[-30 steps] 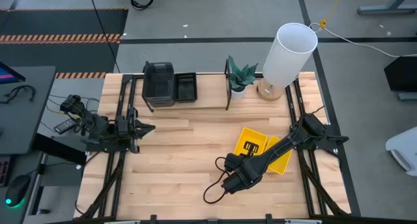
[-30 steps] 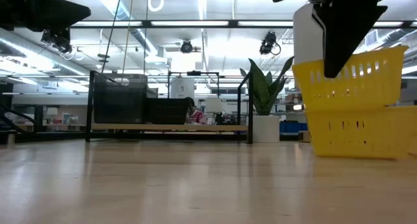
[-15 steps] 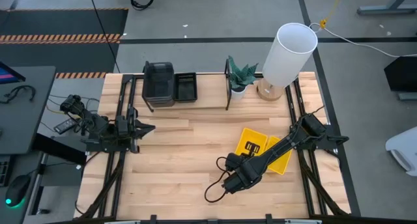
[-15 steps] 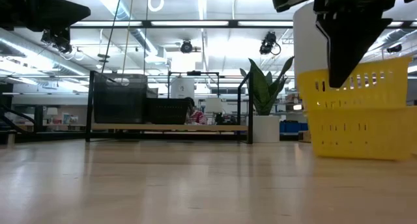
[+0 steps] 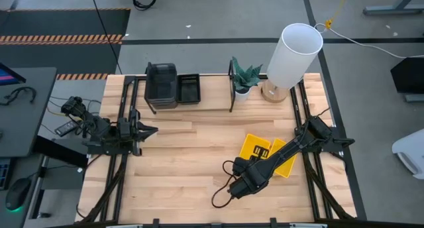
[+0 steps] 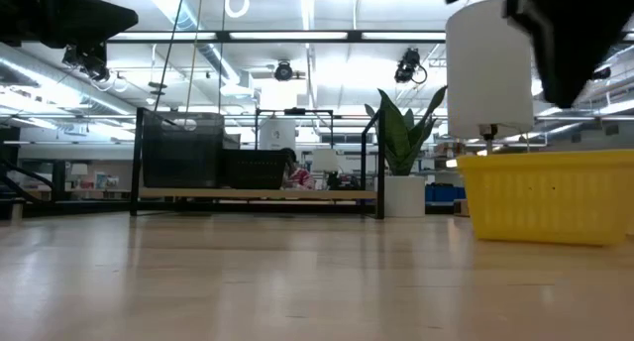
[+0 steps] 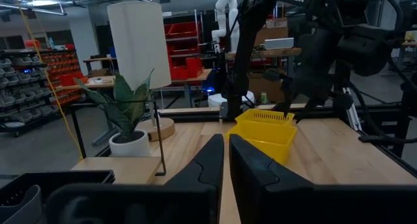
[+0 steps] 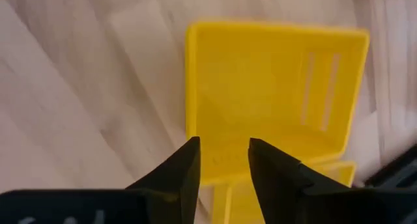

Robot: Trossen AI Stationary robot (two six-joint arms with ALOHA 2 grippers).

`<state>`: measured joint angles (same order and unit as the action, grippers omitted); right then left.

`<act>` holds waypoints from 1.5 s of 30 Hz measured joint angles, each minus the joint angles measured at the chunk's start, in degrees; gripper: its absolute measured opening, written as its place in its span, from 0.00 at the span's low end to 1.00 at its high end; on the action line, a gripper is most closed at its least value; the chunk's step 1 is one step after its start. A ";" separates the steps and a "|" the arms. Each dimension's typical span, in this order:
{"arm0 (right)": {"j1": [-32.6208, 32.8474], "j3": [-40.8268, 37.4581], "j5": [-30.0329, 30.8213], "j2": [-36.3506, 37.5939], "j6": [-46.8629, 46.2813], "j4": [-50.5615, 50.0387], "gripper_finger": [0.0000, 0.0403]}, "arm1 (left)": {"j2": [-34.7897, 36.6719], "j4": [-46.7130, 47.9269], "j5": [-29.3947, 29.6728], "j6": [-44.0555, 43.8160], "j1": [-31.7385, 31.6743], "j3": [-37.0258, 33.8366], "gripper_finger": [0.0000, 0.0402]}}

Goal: Stack baskets on shelf by color
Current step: Stack the yellow basket on top of the stacked yellow basket

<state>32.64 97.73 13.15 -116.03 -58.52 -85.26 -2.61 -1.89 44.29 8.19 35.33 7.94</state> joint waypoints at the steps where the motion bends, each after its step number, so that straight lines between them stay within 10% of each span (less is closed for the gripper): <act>1: 0.22 0.00 -1.22 0.00 0.02 -0.42 0.34 | 0.00 0.00 0.00 0.02 -0.02 0.00 0.08; 14: 2.62 -0.77 -5.73 4.16 -1.77 -4.38 0.33 | 0.00 0.00 0.02 0.00 -0.02 0.02 0.09; 31: 2.49 -31.70 -14.32 19.85 -11.50 21.18 0.39 | 0.00 0.00 0.01 0.00 0.00 0.02 0.08; 45: 3.02 -34.13 -12.66 18.43 -11.35 22.43 0.40 | 0.00 0.00 0.00 0.00 -0.02 0.02 0.06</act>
<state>35.66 63.60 0.48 -97.60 -69.87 -62.83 -2.61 -1.89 44.29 8.19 35.31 7.97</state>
